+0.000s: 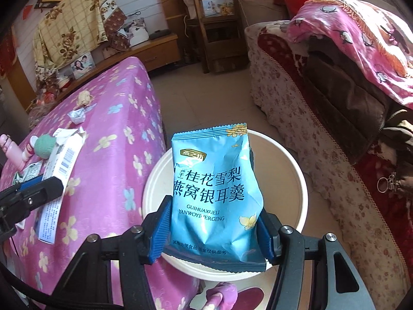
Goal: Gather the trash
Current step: 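Carry both items over the bucket and open both tools to drop them, then move both open tools back over the table items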
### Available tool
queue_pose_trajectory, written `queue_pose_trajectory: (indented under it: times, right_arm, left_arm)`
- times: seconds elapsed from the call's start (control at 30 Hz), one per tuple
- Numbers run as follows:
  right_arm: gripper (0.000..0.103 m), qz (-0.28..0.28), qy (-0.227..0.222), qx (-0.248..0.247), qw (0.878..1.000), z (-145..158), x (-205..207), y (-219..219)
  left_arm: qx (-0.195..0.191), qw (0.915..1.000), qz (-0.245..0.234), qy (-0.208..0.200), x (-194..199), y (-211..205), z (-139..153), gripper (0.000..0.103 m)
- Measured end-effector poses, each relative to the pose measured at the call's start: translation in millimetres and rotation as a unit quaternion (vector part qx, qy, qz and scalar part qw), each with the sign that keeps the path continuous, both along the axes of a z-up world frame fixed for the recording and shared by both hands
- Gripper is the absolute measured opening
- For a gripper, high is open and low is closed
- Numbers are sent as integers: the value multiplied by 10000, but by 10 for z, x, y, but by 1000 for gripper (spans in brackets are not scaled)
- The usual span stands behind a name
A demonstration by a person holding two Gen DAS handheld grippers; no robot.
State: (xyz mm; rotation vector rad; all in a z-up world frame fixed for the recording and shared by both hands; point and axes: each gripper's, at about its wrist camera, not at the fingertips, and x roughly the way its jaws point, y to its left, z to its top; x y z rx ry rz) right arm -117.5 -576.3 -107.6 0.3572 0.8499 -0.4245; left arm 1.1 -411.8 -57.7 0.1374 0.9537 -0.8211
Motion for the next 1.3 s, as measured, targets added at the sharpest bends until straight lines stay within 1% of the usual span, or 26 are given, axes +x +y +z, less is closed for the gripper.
queue_pose_trajectory:
  times: [0.27,0.33,0.37,0.4,0.43,0.47,0.5,0.6,0.73,0.87,1.0,1.1,1.17,1.3]
  right_arm:
    - [63,-311,-25,103,9995,-39,-34,-156]
    - [65,-401,-51,125,9991,-49,-43,-193]
    - [65,-427,-70,152,9989,-51,-48,-202]
    - [67,-446,-142,256,9986,-55,-58,-231]
    - [72,-479,-209,291,9982,-48,-71,-246]
    - [80,-529,-256,263,9979,-33,-84,-254]
    - [81,-593,-318,221,9975,-11,-106,-268]
    - [83,-669,-488,275,9962,31,-146,-307]
    - [83,-663,-458,383,9960,18,-139,-326]
    - [83,-595,-442,324,9967,29,-126,-283]
    - [83,-449,-490,285,9974,72,-112,-209]
    - [83,-262,-690,256,9969,181,-109,-99]
    - [83,-215,-766,155,9967,252,-101,1]
    - [83,59,-757,30,9971,377,3,241]
  left_arm:
    - [-94,9998,-131,73,44,-226,-41,53]
    - [-109,9998,-153,90,58,-261,-59,54]
    - [-107,9998,-167,103,62,-279,-65,57]
    - [-104,9997,-169,119,65,-295,-74,66]
    - [-133,9997,-166,141,66,-299,-79,72]
    - [-167,9996,-171,162,68,-296,-82,73]
    - [-177,9995,-177,171,66,-293,-83,73]
    - [-136,9996,-171,154,55,-277,-87,73]
    - [-108,9998,-121,153,52,-221,-86,73]
    - [-91,9999,-11,127,52,-162,-62,73]
    - [-72,9999,120,-19,36,-29,1,73]
    - [-50,9995,260,-182,8,125,80,73]
    - [-69,9989,380,-267,-4,277,139,73]
    - [-53,9968,697,-394,-14,639,239,73]
